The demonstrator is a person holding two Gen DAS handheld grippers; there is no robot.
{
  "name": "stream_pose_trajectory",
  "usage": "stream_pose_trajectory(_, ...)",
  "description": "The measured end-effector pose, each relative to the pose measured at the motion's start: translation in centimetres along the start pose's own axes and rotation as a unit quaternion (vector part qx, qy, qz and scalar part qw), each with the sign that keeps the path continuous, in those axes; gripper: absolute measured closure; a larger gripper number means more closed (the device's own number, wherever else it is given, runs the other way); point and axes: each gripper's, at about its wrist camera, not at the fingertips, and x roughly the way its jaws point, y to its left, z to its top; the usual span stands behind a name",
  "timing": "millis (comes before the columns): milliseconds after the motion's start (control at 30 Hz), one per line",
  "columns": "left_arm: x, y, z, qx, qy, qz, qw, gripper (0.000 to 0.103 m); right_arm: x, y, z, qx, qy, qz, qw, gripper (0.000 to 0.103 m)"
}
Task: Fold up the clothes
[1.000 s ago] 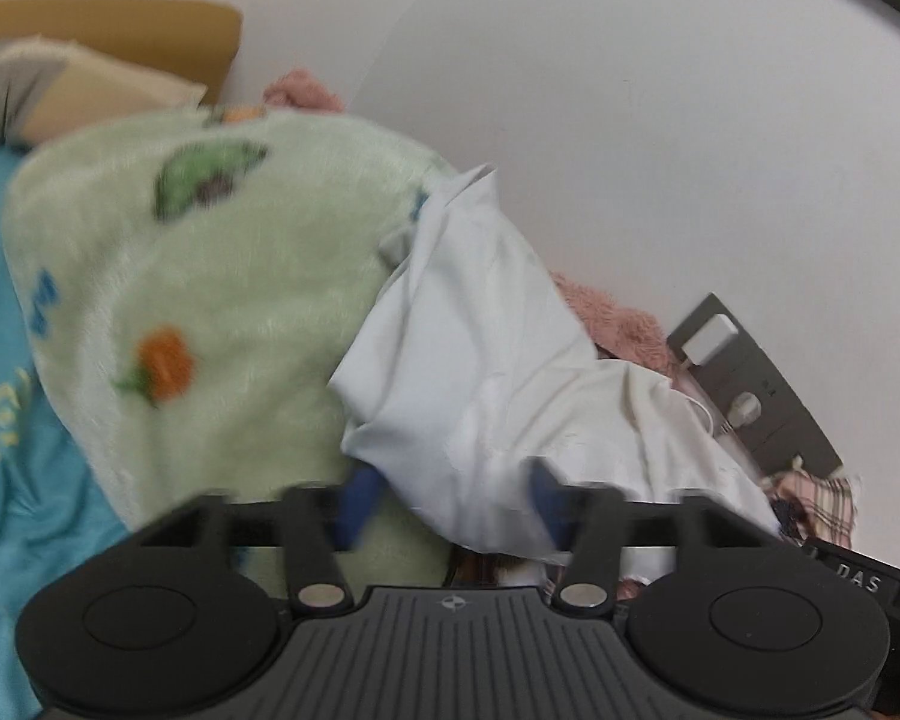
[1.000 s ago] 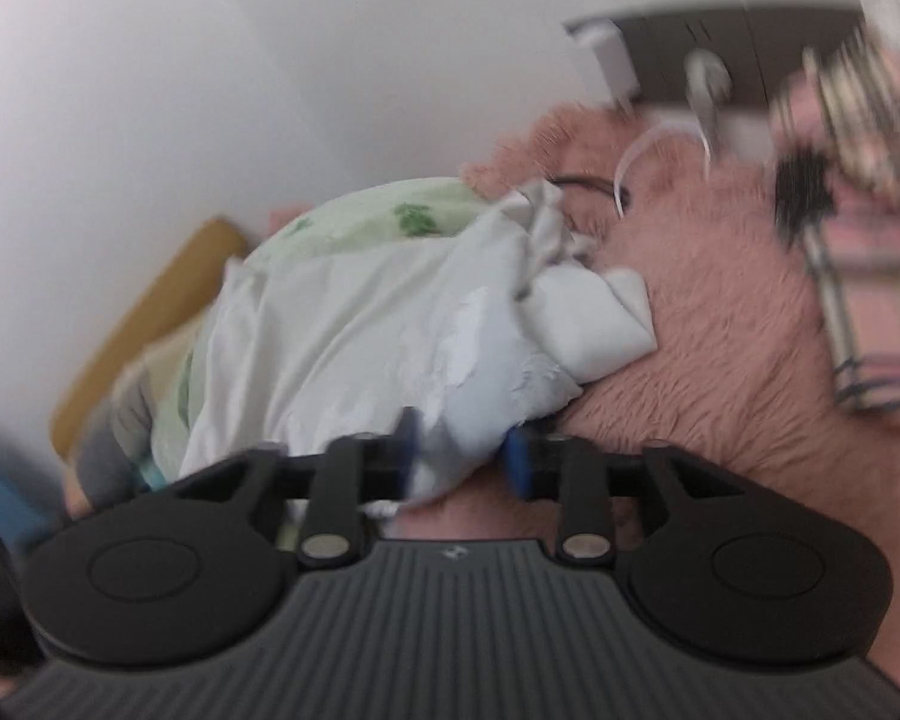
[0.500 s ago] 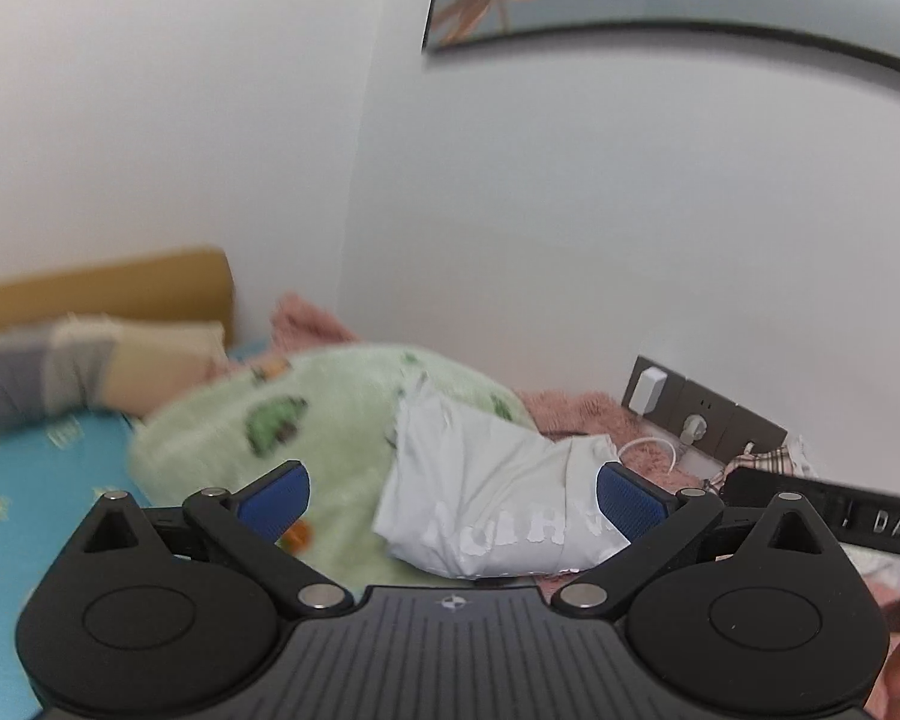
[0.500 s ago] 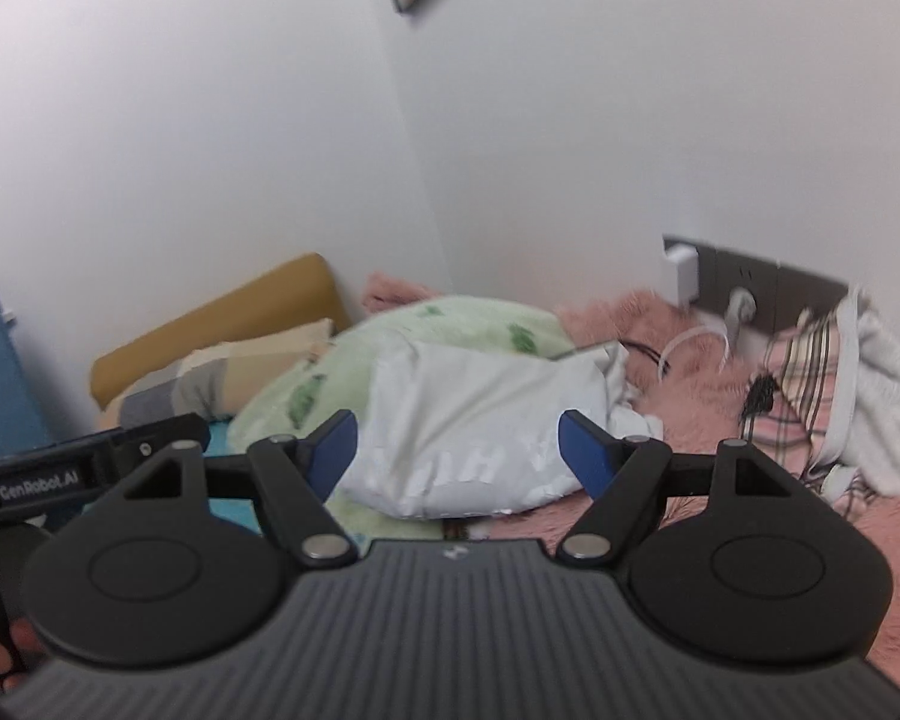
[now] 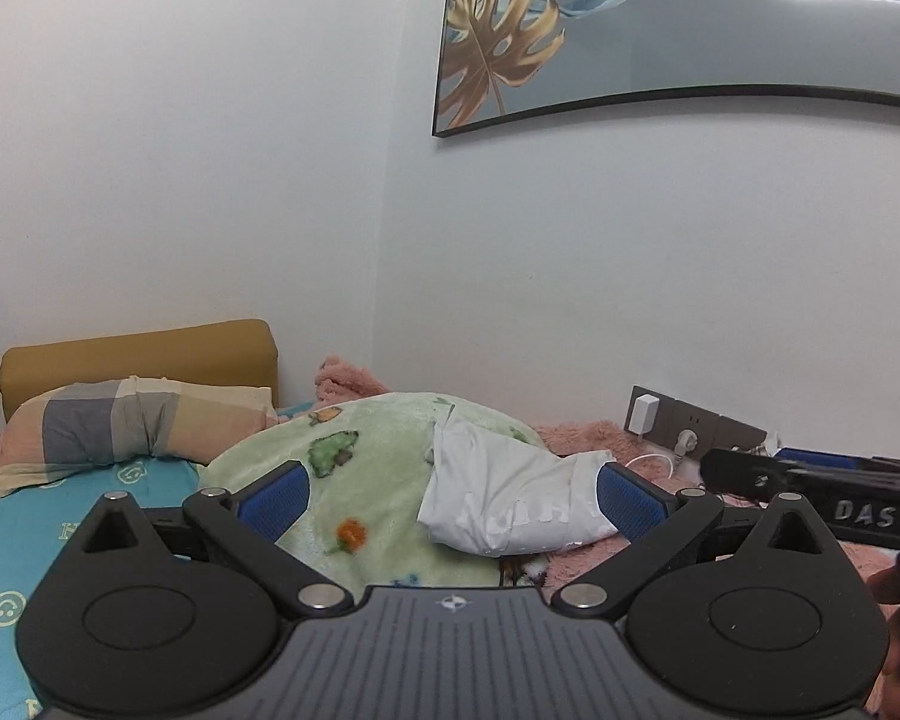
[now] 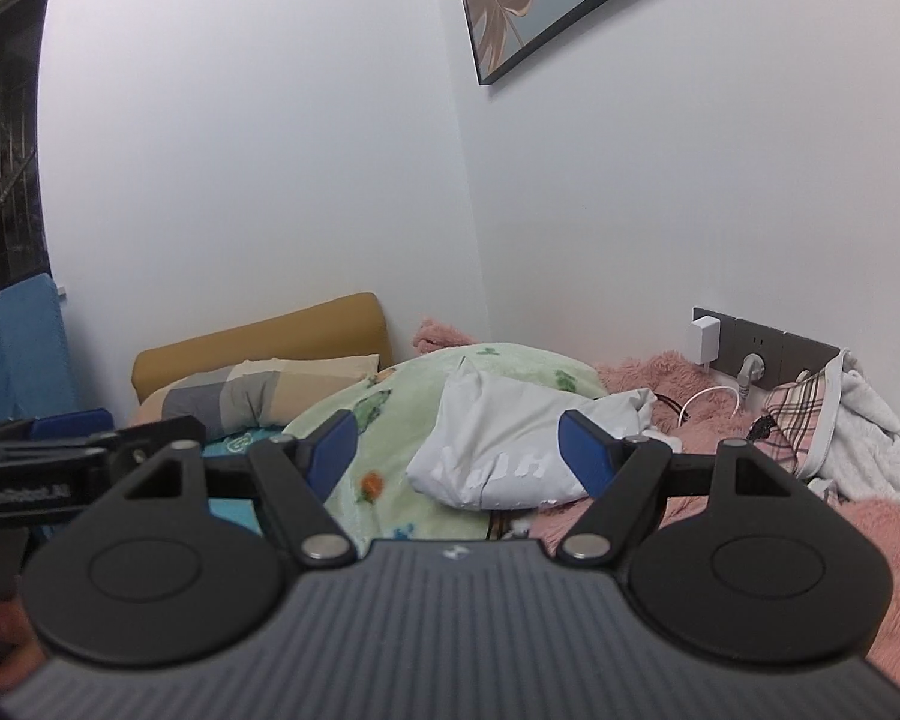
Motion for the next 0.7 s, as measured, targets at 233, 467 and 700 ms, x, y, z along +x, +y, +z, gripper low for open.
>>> stream_pose_trajectory(233, 0.4, 1.1, -1.7, 0.009, -0.005, 0.009, 0.9999, 0.0, 1.7, 1.1, -2.2, -0.017, 0.002, -0.018, 1.0, 0.027)
stream_pose_trajectory(467, 3.4, 3.4, -3.9, 0.0, 0.011, 0.02, 0.9997, 0.0, 4.1, 1.7, -3.9, -0.021, 0.008, -0.03, 0.999, 0.027)
stream_pose_trajectory(700, 5.2, 5.1, -4.9, -0.019, 0.021, 0.029, 0.9992, 0.0, 5.4, 2.2, -4.8, -0.035, 0.012, -0.04, 0.999, 0.027)
